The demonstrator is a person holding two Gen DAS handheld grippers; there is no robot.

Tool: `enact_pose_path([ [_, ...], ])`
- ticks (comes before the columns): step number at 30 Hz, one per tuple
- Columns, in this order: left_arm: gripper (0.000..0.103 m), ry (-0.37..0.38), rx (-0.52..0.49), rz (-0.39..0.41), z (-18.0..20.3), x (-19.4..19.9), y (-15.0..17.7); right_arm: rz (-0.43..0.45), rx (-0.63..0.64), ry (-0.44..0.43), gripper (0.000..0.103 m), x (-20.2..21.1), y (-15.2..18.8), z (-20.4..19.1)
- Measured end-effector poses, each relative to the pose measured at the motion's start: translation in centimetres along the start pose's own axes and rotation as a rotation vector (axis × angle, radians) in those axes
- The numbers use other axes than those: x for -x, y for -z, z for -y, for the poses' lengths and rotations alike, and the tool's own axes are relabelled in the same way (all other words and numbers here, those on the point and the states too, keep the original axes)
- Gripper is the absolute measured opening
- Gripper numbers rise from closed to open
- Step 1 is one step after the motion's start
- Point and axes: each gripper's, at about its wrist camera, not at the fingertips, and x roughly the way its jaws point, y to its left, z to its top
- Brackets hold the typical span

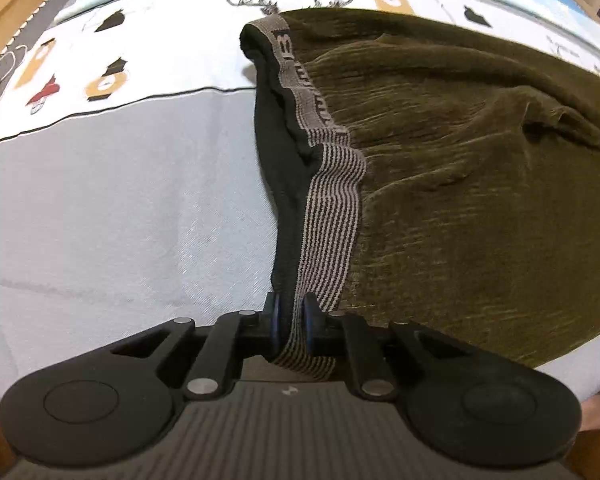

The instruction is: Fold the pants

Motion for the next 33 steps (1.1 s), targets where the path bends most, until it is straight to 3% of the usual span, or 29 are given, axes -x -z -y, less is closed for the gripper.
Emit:
enact_pose_path([
  [3, 0.008, -0.049, 0.004, -0.014, 0.0, 0.0, -0.6, 0.017, 0.028, -0.090, 0.018, 0.6, -0.1, -0.9],
  [6, 0.008, -0.076, -0.028, -0.038, 0.8, -0.4, -0.8, -0.001, 0.074, 0.013, 0.017, 0.2, 0.2, -1.0],
  [9, 0.015, -0.100, -0.053, -0.024, 1.5, 0.1, -1.0, 0.005, 0.028, 0.013, 0.020, 0.5, -0.1, -0.3],
  [11, 0.019, -0.105, -0.054, 0.023, 1.5, 1.1, -1.0, 0.033, 0.077, 0.040, 0.026, 0.9, 0.0, -1.1],
  [14, 0.021, -0.048, -0.056, 0.091, 1.9, 2.4, -1.2, 0.106, 0.139, 0.061, 0.031, 2.4, 0.1, -2.3],
  [17, 0.021, 0.022, -0.122, 0.120, 3.5, 2.9, -1.1, 0.181, 0.149, -0.010, 0.034, 4.3, 0.0, -3.0],
  [20, 0.027, 0.100, -0.180, 0.041, 4.7, 1.9, -0.3, 0.187, 0.178, -0.116, 0.040, 4.9, 0.0, -3.5],
  [23, 0.029, 0.055, -0.264, -0.130, 5.7, -0.9, 1.0, -0.002, 0.243, -0.074, 0.041, 1.9, 0.7, -4.3],
  [24, 0.029, 0.048, -0.302, -0.119, 6.1, -0.7, 1.2, -0.077, 0.270, -0.032, 0.041, 0.7, 1.2, -4.4],
  [26, 0.029, 0.060, -0.273, -0.102, 6.0, 0.0, 0.8, -0.059, 0.306, -0.013, 0.041, 0.8, 1.3, -4.7],
  [30, 0.031, 0.086, -0.229, 0.013, 5.8, 2.2, 0.1, 0.034, 0.232, -0.056, 0.041, 2.9, 0.2, -4.9],
  [32, 0.039, 0.096, -0.197, 0.073, 5.7, 3.2, -0.4, 0.111, 0.218, -0.078, 0.041, 4.5, -0.2, -5.4],
  [33, 0.049, 0.092, -0.179, 0.112, 5.7, 3.9, -0.7, 0.148, 0.209, -0.087, 0.041, 5.2, -0.4, -5.7],
])
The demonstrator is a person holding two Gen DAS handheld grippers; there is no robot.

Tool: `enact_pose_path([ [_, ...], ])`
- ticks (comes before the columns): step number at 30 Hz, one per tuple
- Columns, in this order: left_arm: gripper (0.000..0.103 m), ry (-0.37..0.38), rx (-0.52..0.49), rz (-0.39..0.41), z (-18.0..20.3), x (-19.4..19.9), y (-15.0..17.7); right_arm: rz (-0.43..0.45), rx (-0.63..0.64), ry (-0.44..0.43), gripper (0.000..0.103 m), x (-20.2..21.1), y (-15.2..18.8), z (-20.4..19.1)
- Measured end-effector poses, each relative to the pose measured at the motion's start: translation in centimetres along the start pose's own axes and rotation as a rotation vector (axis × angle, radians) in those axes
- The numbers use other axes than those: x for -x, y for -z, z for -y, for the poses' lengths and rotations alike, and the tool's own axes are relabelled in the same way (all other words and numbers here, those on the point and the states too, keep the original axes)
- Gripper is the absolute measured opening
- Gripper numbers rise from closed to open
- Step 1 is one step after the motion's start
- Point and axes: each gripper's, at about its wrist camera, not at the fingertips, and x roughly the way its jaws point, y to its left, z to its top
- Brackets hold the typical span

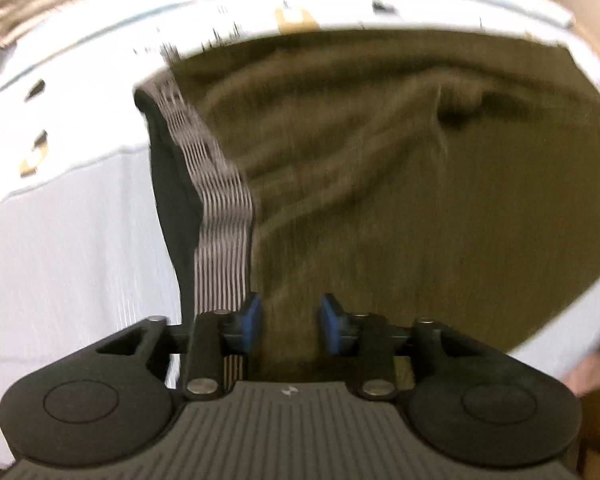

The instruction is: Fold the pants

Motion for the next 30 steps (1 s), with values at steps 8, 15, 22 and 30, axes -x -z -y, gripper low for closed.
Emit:
enact_pose_path([
  [8, 0.057, -0.066, 0.110, 0.256, 0.5, 2.3, -4.3, 0.218, -0.051, -0.070, 0.042, 4.5, -3.2, -4.7],
  [15, 0.058, -0.103, 0.095, 0.349, 2.4, 2.6, -6.9, 0.301, -0.020, -0.126, 0.042, 6.4, -4.5, -10.0],
  [22, 0.058, -0.124, 0.145, 0.335, 2.3, 1.8, -8.4, 0.349, 0.030, -0.185, 0.042, 7.3, -5.9, -15.3],
  [30, 0.007, -0.184, 0.227, 0.292, 1.9, 0.1, -10.8, 0.319, 0.017, -0.319, 0.043, 7.3, -8.1, -20.6],
])
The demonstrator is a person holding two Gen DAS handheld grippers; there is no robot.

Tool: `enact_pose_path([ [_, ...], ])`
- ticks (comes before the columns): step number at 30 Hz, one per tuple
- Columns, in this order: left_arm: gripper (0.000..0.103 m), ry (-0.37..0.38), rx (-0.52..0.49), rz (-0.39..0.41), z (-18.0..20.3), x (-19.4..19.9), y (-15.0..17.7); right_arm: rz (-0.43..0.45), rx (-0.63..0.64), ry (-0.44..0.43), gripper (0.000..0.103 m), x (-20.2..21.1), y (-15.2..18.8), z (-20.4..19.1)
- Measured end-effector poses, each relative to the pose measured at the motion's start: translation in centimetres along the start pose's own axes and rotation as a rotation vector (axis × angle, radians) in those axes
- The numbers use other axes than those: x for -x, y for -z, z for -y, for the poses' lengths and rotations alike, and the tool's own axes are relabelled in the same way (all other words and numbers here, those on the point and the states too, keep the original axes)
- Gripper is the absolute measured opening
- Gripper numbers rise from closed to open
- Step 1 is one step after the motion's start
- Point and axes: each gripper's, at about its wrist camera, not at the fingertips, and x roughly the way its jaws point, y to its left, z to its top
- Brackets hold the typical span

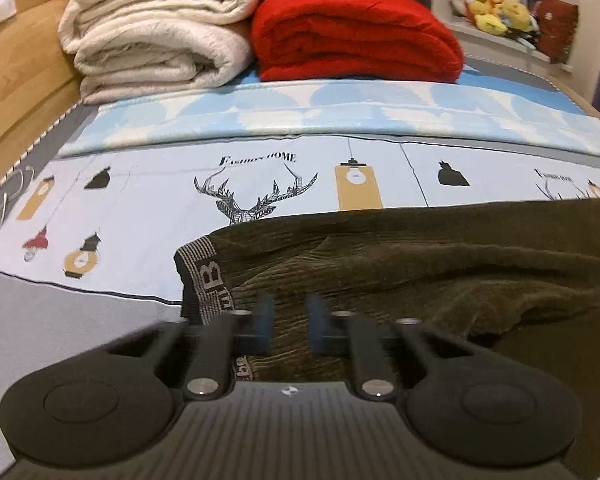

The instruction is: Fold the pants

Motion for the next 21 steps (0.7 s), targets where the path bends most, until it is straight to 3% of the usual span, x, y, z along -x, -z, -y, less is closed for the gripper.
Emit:
enact_pose_path([
  [1, 0.002, -0.006, 0.010, -0.002, 0.1, -0.3, -0.3, -0.002, 0.004, -0.012, 0.043, -0.2, -0.1, -0.5],
  [7, 0.002, 0.000, 0.035, -0.032, 1.4, -3.0, -2.9, 0.001, 0.050, -0.047, 0.043, -1.1, -1.0, -3.1],
  [14, 0.005, 0.010, 0.051, 0.009, 2.2, -8.3, -5.8, -0.018, 0.153, -0.066, 0.046, -2.1, -1.0, -4.7],
  [15, 0.009, 0.009, 0.032, -0.001, 2.5, -9.2, -5.9, -0.019, 0.165, -0.059, 0.046, -2.1, -0.9, -4.7],
  [17, 0.028, 0.004, -0.014, -0.006, 3.0, -10.7, -6.3, -0.024, 0.175, -0.048, 0.046, -2.4, -0.9, -4.6],
  [19, 0.075, -0.008, -0.058, -0.002, 3.6, -12.1, -6.7, -0.028, 0.168, -0.039, 0.046, -2.6, -1.0, -4.3],
  [21, 0.089, -0.033, -0.101, -0.005, 4.2, -13.6, -7.0, -0.035, 0.159, -0.029, 0.046, -2.8, -1.1, -3.9],
])
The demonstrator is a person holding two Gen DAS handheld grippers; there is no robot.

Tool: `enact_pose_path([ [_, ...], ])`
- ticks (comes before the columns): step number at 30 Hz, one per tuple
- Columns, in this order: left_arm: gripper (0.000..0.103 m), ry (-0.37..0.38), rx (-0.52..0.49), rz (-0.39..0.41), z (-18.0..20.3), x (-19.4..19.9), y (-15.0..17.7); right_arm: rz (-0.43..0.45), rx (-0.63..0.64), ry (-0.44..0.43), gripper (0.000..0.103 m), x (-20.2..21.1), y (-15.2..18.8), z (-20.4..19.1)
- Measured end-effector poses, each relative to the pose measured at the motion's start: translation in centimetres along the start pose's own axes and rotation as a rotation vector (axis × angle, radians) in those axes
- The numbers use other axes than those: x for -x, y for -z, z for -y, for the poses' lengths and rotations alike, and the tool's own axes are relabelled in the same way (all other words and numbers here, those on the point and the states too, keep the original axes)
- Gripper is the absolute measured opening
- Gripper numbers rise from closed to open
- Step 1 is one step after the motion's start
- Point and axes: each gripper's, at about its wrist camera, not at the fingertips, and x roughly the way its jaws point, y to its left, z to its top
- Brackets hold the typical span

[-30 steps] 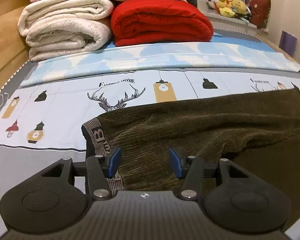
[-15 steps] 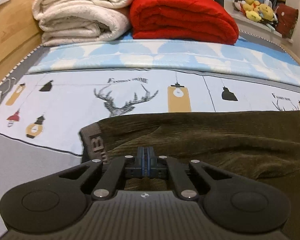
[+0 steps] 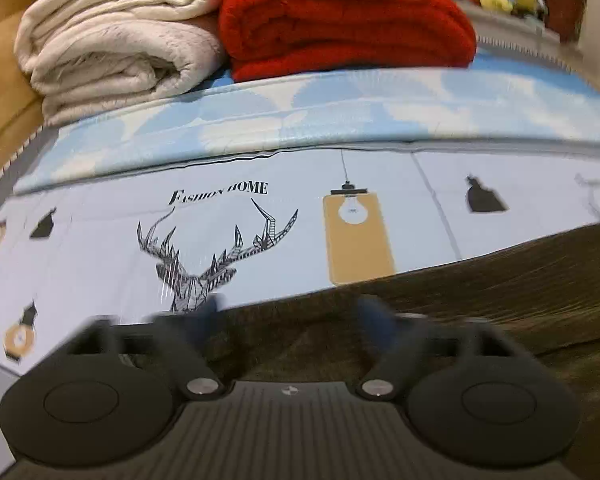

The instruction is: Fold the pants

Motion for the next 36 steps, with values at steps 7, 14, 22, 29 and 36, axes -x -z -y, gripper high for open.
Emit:
enact_pose_path([
  [7, 0.088, 0.051, -0.122, -0.025, 1.0, -3.9, -0.3, -0.046, 0.016, 0.031, 0.046, -1.4, 0.4, 0.7],
  [14, 0.016, 0.080, -0.242, -0.091, 2.3, -5.0, 0.7, -0.122, -0.005, 0.090, 0.046, -2.8, 0.8, 2.0],
  [22, 0.003, 0.032, -0.288, 0.014, 3.4, 2.0, 0.1, -0.155, -0.014, 0.132, 0.046, -2.8, 1.5, 3.3],
  [29, 0.003, 0.107, -0.405, 0.124, 5.1, 15.4, 5.1, -0.232, -0.193, 0.178, 0.046, -2.9, 2.8, 6.0],
  [36, 0.013, 0.266, -0.510, 0.017, 6.1, 22.4, 15.6, -0.228, -0.237, 0.175, 0.046, -1.2, 4.0, 5.5],
])
